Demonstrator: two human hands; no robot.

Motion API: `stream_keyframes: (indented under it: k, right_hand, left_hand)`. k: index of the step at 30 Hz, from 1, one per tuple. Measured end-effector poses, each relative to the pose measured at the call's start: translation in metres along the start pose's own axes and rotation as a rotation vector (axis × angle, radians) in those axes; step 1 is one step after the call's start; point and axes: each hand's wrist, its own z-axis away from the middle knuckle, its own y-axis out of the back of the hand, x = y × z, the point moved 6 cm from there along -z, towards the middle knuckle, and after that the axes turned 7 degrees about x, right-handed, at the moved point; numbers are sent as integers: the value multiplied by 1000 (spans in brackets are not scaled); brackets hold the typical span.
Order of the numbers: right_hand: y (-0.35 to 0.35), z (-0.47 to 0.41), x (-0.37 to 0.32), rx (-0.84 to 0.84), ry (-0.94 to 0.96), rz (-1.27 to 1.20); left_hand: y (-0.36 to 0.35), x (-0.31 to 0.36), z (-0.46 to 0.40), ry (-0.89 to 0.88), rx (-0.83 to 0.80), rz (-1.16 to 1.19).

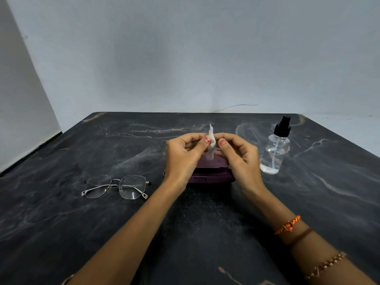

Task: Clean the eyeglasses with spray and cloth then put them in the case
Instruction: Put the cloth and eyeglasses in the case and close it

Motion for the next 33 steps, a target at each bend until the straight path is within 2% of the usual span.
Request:
stream_keyframes:
  k: [5,9,13,17,24,29,33]
  right_hand:
    - [-1,-1,7,31,-231,-327]
    - [0,-1,12,52,-318,-376]
    - [0,0,12,44,-321,-345]
    - [1,-1,13,61,-335,-345]
    - [1,0,10,68,-319,-310]
    - [14,-5,9,172,-302,-227]
    - [29,-13,11,216,-303,-105]
  left_hand:
    - [-5,12,6,-205,-24,-205]
    - [-10,21,13,-421,-35,-368]
    - [-10,24,14,-468,-23,-395]
    - [-9,21,13,-412,0,-370]
    - [3,10,2,-134,95,-212]
    - [24,16,-14,-34,167,-146]
    - [40,15,-27,69,137,-146]
